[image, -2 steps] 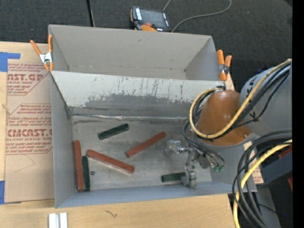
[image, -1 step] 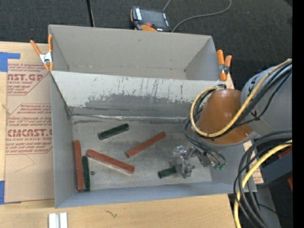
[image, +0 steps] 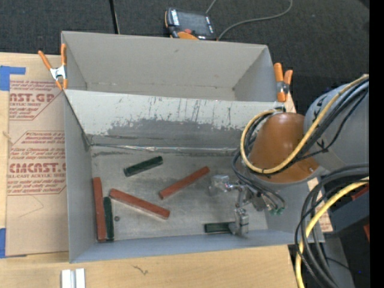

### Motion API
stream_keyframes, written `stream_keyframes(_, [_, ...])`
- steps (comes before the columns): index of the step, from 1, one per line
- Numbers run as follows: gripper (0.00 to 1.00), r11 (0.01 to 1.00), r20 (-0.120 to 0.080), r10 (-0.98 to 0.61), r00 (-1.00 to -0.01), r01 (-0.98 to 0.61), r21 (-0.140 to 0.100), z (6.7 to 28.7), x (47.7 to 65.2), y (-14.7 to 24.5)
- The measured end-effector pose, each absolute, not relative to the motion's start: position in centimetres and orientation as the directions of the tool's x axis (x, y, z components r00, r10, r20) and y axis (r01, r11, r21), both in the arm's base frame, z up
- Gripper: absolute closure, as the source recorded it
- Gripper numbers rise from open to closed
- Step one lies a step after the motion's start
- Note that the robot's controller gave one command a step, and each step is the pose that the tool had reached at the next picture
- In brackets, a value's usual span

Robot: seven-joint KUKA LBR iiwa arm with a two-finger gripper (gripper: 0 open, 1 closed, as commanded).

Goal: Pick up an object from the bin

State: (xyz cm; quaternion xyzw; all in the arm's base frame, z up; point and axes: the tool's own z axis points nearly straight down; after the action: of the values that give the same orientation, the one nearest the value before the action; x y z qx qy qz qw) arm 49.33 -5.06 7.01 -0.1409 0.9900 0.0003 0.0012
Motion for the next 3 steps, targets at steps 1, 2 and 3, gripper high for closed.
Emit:
stream_keyframes(1, [0.0, 0.98, -0.014, -0.198, -0.98, -0.198, -0.001, 7.2, 48.3, -1.0])
stream_keyframes(2, [0.0, 0.995, -0.009, -0.101, -0.995, -0.101, 0.003, 14.3, 51.7, 3.6])
stream_keyframes(3, [0.0, 0.989, -0.003, -0.151, -0.989, -0.151, -0.001, 6.6, 59.0, 1.0])
